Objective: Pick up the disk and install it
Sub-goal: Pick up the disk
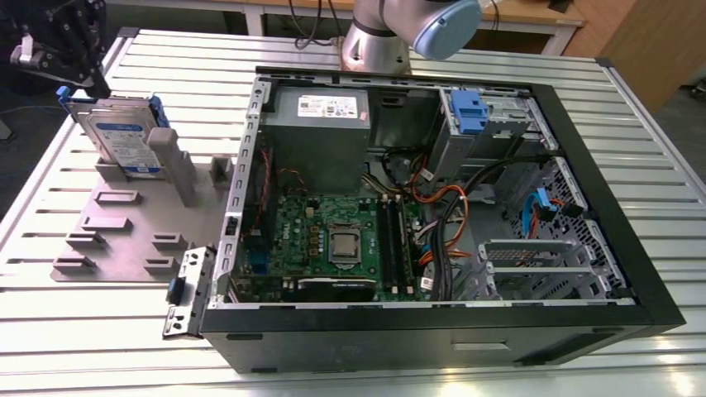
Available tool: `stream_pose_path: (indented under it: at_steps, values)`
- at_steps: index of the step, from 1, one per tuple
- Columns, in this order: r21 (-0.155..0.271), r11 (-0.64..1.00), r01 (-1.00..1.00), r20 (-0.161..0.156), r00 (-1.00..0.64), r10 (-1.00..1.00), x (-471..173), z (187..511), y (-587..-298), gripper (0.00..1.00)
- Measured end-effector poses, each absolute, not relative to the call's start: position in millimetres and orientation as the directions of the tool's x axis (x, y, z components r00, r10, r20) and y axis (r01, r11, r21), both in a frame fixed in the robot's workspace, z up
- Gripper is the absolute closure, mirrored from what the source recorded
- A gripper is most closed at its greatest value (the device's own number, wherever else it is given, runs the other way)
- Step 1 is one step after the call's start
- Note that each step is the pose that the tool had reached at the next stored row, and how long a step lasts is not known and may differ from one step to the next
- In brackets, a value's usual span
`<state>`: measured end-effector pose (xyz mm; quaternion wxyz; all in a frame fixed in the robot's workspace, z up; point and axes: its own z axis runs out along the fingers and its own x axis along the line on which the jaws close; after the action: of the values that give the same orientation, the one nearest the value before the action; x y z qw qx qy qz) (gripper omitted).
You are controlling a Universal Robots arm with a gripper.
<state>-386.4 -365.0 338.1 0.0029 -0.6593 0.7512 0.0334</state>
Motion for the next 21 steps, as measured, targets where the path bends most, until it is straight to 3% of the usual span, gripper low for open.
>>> stream_pose_path:
  at_steps: [19,21]
  values:
    - [0.047,0.112,-0.993,-0.049,-0.114,-0.992,-385.7,333.9,-359.5,0.89]
    - [0.046,0.112,-0.993,-0.049,-0.114,-0.992,-385.7,333.8,-359.5,0.76]
